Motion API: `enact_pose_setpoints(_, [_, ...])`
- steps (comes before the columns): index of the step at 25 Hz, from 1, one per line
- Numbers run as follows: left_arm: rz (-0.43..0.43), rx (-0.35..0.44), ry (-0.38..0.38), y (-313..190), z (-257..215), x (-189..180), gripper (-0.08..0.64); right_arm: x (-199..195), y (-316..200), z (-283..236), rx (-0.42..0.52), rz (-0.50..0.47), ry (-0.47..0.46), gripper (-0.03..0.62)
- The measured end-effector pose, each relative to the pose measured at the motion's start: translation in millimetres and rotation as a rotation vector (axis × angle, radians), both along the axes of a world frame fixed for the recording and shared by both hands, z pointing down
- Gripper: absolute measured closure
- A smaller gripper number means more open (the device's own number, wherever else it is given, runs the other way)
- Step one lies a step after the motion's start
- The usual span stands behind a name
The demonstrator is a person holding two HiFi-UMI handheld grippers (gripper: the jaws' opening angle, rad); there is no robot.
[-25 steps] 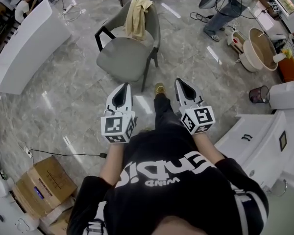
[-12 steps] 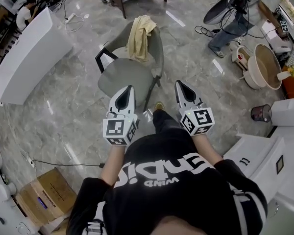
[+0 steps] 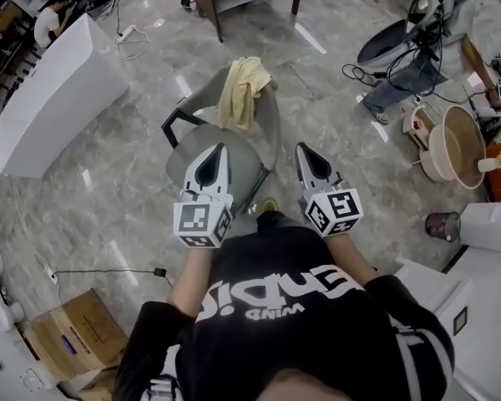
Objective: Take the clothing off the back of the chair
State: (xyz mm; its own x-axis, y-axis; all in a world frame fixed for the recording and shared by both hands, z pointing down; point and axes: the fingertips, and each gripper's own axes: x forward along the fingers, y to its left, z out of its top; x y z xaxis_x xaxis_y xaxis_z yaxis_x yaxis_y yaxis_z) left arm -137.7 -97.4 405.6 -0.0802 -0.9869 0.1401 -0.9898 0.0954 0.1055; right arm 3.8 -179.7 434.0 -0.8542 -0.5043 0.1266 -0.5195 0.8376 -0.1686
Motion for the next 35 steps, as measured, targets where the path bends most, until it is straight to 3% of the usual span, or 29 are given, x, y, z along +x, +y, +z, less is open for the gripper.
enact_pose_setpoints(7, [-0.012, -0.023, 0.018, -38.2, -0.1, -24.2, 0.545, -29.7, -37.1, -0.9, -0.022, -0.009, 0.008, 0.578])
enact_pose_setpoints(21, [0.133, -0.039, 0.013, -74.9, 4.2, -54.7, 0.535, -57.9, -54.5, -1.4, -0.032, 0.109, -0.015, 0.578])
enact_pose_setpoints(24, [0.162, -0.043, 0.013, -81.4, 7.1, -56.7, 0.446, -62.3, -55.9, 1.4, -0.036, 0.126, -0.017, 0.578])
enact_pose_setpoints(31, [0.278, -0.086, 0.006, -103.1, 25.3, -52.8, 0.149, -72.3, -60.0, 4.2, -0.044, 0.152, -0.026, 0.578])
enact_pose_setpoints(35, [0.300, -0.114, 0.009, -119.1, 38.6, -55.8, 0.127, -72.0, -65.4, 6.4, -0.051, 0.171, -0.029, 0.578])
